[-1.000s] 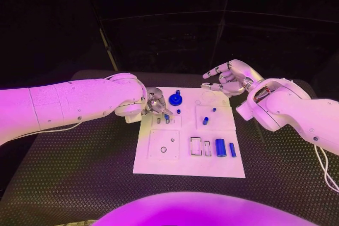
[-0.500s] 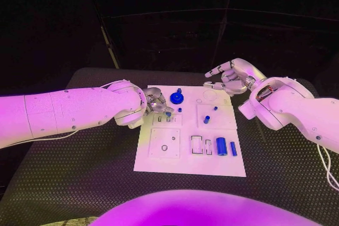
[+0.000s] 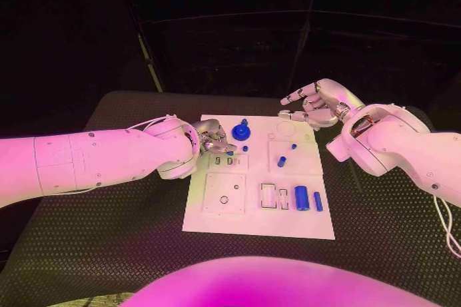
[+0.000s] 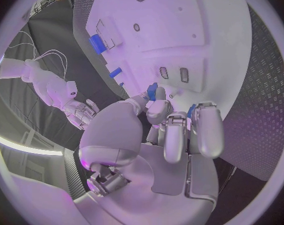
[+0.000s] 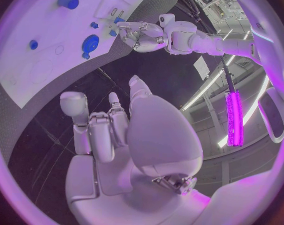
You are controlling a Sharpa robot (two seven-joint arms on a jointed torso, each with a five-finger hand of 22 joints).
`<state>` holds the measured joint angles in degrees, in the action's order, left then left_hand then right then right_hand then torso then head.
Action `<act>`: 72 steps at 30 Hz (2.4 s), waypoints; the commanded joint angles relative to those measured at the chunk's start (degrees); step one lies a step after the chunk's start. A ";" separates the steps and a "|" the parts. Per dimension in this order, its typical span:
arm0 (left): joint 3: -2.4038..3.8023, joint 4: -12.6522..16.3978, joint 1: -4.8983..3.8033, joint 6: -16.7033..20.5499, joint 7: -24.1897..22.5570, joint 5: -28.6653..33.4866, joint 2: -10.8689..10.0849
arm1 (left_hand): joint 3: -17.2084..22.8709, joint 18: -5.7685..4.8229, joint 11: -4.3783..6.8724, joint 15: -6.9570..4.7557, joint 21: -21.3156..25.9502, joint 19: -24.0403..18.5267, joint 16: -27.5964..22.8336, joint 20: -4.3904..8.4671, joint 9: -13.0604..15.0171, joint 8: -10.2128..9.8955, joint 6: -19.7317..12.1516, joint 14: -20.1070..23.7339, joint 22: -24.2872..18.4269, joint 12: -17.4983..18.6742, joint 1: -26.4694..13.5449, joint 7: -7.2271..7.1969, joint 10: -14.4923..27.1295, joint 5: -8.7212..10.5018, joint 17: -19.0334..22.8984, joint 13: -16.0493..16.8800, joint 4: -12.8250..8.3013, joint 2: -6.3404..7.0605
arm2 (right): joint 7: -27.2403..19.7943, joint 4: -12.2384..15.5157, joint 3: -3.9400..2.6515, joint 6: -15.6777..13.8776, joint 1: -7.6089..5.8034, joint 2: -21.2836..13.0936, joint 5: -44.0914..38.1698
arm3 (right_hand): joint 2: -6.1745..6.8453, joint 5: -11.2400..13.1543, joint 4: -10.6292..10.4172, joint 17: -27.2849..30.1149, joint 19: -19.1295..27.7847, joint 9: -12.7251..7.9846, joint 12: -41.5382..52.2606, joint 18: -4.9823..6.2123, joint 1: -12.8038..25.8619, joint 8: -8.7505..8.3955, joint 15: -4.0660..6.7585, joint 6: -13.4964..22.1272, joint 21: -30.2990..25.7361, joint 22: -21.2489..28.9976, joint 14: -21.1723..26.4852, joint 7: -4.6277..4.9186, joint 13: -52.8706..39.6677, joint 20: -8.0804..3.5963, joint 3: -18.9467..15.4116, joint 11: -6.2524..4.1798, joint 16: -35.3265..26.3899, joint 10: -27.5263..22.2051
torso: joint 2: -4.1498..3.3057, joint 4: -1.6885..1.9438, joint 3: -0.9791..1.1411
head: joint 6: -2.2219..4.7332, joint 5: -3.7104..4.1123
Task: Assemble the parts on the task board
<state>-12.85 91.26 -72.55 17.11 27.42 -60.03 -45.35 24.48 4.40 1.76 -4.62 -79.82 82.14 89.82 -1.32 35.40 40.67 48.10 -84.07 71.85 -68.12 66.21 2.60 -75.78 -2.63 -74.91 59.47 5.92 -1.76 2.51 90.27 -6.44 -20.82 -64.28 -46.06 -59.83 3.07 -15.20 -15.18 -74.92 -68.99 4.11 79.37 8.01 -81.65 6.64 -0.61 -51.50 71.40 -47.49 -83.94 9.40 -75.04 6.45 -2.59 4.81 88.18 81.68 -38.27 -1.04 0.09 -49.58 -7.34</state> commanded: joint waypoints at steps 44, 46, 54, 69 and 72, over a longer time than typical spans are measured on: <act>-0.01 -1.30 1.57 -6.29 0.92 -3.32 0.89 | 9.58 -0.71 0.00 -0.43 -0.16 0.36 0.18 0.01 0.52 0.40 0.17 -5.93 0.00 0.24 0.19 -0.19 -0.17 -0.20 -15.09 -0.48 -7.47 1.69 | -1.35 -0.80 -0.02 1.08 -0.06 0.32 -0.13 | -0.39 -0.50 -0.50 -4.77 4.29 0.00 -4.31 0.82 1.31 0.97 0.53 -1.11 -4.18 7.13 -3.49 -0.13 1.52 -0.14 -1.24 -0.46 -2.80 -3.30 | -0.05 -0.09 0.02 | -0.42 -0.33; -0.01 -1.33 1.58 -6.43 0.94 -3.31 0.91 | 9.58 -0.71 0.00 -0.43 -0.16 0.36 0.18 0.01 0.52 0.40 0.17 -5.93 0.00 0.24 0.19 -0.19 -0.17 -0.20 -15.09 -0.48 -7.47 1.69 | -1.70 -0.90 -0.02 0.87 -0.06 0.35 0.06 | -0.47 -0.59 -0.59 -1.80 8.14 0.02 -7.29 1.86 1.27 1.40 0.57 -1.41 -7.95 13.63 -2.52 -0.22 4.58 -0.19 -1.51 -0.53 -4.47 -5.91 | -0.05 -0.13 0.03 | -0.42 -0.35; -0.01 -1.42 1.59 -6.95 1.00 -3.30 0.90 | 9.87 -0.71 0.01 -0.43 -0.16 0.36 0.18 0.01 0.59 0.43 0.19 -5.93 0.02 0.27 0.15 -0.20 -0.16 -0.20 -15.09 -0.52 -7.52 1.86 | -2.95 -1.25 -0.02 0.22 -0.07 0.38 1.70 | -1.21 -0.74 -1.16 35.43 16.41 -0.13 -33.84 2.45 0.00 2.27 -0.25 -0.52 -21.44 24.28 13.06 0.35 30.67 0.75 -2.00 0.07 -34.05 -25.14 | -0.05 -0.04 0.05 | -0.42 -0.36; 0.00 -1.86 1.59 -7.94 1.05 -2.71 1.73 | 10.48 -0.75 0.04 -0.41 -0.23 0.42 0.18 -0.01 0.82 0.66 0.54 -5.93 0.21 0.33 -0.27 -0.26 -0.25 -0.23 -15.09 -0.64 -7.52 2.46 | -5.10 -2.26 -0.01 0.08 -0.07 0.63 6.49 | -1.76 -0.94 -0.49 57.78 26.42 -0.20 -55.09 2.48 -1.14 3.37 -7.25 1.05 -49.01 39.74 28.78 3.74 61.45 8.39 -3.31 4.93 -71.38 -28.22 | -0.08 -0.16 0.08 | -0.42 -0.45; 0.00 -2.08 1.59 -8.47 1.06 -2.62 1.94 | 10.56 -0.74 0.10 -0.44 -0.21 0.42 0.18 0.00 0.99 0.84 0.81 -5.93 0.22 0.56 -0.91 -0.36 -0.22 -0.23 -15.09 -1.05 -7.32 3.02 | -5.31 -2.31 -0.01 -0.07 -0.08 0.65 6.84 | -1.80 -0.97 -0.27 60.30 27.64 -0.22 -55.66 2.35 -1.13 3.53 -8.10 1.31 -51.85 41.26 30.82 4.07 63.90 9.19 -3.53 5.37 -74.65 -28.37 | -0.07 -0.12 0.10 | -0.42 -0.40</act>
<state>-12.65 89.00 -71.25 11.04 28.24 -63.12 -43.70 28.11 4.40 1.71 -4.61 -79.77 82.13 89.82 -1.33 36.36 41.30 48.79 -84.06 72.02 -67.78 65.19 2.59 -75.74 -2.65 -74.91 58.47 5.27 0.74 -1.32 87.91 -6.41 -20.16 -64.25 -45.47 -54.73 1.32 -15.86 -15.46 -14.77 -41.44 3.97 23.79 9.81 -82.34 9.98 -8.72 -50.52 19.72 -6.33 -53.30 12.95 -11.27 15.60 -5.78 9.97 13.74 53.20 -38.30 -1.16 0.15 -50.01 -7.80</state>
